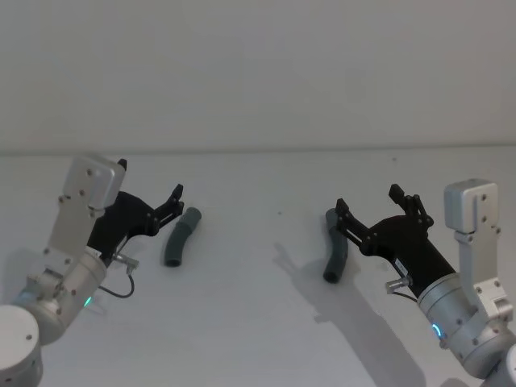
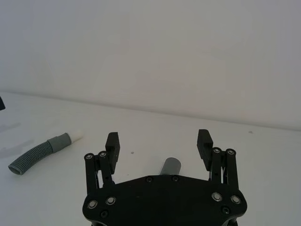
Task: Use both hands to pick up one end of the pipe from the table, align the ends, and insert them.
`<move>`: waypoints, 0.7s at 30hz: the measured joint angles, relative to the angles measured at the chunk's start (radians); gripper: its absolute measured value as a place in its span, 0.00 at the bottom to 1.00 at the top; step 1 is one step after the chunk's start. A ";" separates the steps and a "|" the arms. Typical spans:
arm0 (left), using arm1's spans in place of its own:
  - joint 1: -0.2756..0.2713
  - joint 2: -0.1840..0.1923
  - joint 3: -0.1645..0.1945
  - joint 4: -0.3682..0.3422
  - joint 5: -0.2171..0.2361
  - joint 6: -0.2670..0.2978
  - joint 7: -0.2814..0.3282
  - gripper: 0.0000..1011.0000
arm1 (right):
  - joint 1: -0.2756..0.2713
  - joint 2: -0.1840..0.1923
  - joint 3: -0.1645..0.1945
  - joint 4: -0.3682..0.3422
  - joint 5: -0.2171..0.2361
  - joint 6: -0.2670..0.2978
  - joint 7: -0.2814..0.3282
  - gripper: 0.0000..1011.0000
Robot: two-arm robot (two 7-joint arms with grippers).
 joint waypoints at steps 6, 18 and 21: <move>-0.033 -0.018 -0.002 0.022 -0.004 0.043 -0.007 0.99 | 0.000 0.000 0.000 0.000 0.000 0.000 0.000 0.99; -0.105 -0.055 -0.018 0.074 -0.057 0.186 -0.052 0.99 | 0.000 0.000 0.000 0.000 0.000 0.000 0.000 0.99; -0.117 -0.061 -0.021 0.085 -0.068 0.215 -0.062 0.99 | 0.000 0.000 0.000 0.000 0.000 0.000 0.000 0.99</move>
